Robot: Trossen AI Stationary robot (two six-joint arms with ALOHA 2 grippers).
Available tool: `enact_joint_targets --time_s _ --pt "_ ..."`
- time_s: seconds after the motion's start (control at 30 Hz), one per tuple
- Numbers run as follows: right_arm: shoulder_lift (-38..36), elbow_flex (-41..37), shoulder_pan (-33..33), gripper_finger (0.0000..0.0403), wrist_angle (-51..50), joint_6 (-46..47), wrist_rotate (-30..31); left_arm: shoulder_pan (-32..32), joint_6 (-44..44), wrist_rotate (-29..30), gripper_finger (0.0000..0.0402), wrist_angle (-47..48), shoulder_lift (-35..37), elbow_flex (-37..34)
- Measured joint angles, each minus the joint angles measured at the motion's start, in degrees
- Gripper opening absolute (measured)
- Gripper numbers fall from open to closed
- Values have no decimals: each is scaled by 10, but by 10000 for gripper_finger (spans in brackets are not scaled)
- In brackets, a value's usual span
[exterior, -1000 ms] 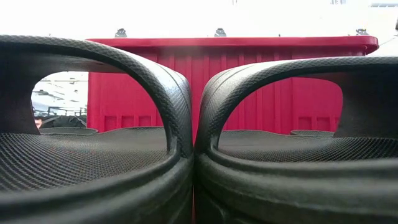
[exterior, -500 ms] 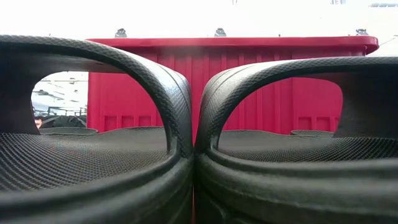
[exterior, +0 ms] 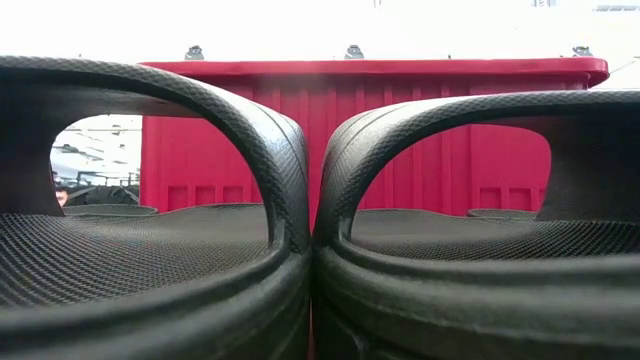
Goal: Pick and place slides into bin
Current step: Put the black slide into the red bin
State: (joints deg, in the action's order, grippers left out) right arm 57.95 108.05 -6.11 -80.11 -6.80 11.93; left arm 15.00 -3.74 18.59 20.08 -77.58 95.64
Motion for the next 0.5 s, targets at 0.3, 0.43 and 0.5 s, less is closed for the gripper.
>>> enact_joint_targets --time_s 0.3,0.43,0.5 --pt "77 4 151 4 1 -137 -178 -3 -86 9 3 -9 -17 0" --pt "136 3 215 4 35 -202 -260 -5 -94 31 13 -13 -18 0" --pt "161 3 249 4 50 -234 -300 -5 -90 46 18 -11 -20 0"
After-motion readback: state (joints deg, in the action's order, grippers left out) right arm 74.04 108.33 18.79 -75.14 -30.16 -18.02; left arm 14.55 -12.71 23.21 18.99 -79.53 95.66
